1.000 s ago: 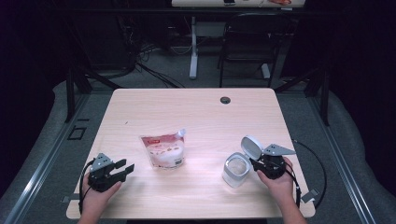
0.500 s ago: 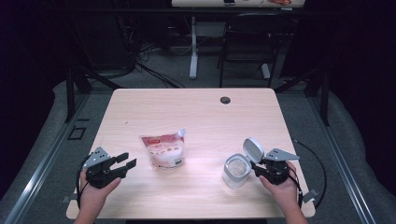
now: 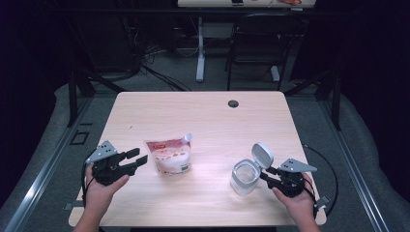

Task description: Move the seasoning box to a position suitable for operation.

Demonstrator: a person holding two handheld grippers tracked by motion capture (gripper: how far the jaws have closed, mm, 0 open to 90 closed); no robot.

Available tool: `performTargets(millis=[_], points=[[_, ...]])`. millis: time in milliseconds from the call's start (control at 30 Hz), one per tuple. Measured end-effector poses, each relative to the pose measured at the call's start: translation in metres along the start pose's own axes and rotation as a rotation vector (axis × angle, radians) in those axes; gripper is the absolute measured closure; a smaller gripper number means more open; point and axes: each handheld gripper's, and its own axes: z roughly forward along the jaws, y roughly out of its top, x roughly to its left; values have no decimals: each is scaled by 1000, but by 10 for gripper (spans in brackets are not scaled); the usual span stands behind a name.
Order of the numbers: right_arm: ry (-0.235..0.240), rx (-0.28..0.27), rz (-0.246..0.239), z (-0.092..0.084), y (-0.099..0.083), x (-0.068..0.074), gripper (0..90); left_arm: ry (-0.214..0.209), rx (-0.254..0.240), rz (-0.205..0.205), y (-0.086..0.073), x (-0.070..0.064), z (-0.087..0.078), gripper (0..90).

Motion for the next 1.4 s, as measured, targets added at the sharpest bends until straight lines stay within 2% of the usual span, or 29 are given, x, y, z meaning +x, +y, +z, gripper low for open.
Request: performTargets(millis=[267, 467, 533, 667, 867, 1100, 1233, 1400], points=[[-5, -22, 3, -13, -3, 1, 624, -21, -31, 15, 21, -7, 8, 544], [-12, -35, 29, -21, -9, -1, 623, -31, -3, 29, 30, -7, 19, 576], [-13, -36, 31, -22, -10, -1, 623, -36, 2, 28, 31, -7, 20, 584], [-17, -43, 46, -30, -14, -1, 623, -44, 15, 58, 34, -7, 24, 647], [-20, -63, 62, -35, -15, -1, 620, -51, 20, 67, 34, -7, 23, 707], [-22, -62, 60, -36, -15, 0, 613, -66, 20, 88, 34, -10, 24, 782], [-22, -63, 68, -36, -16, -2, 613, -72, 32, 116, 35, -14, 24, 859], [-27, -64, 72, -36, -17, -4, 613, -63, 41, 145, 35, -20, 24, 885]])
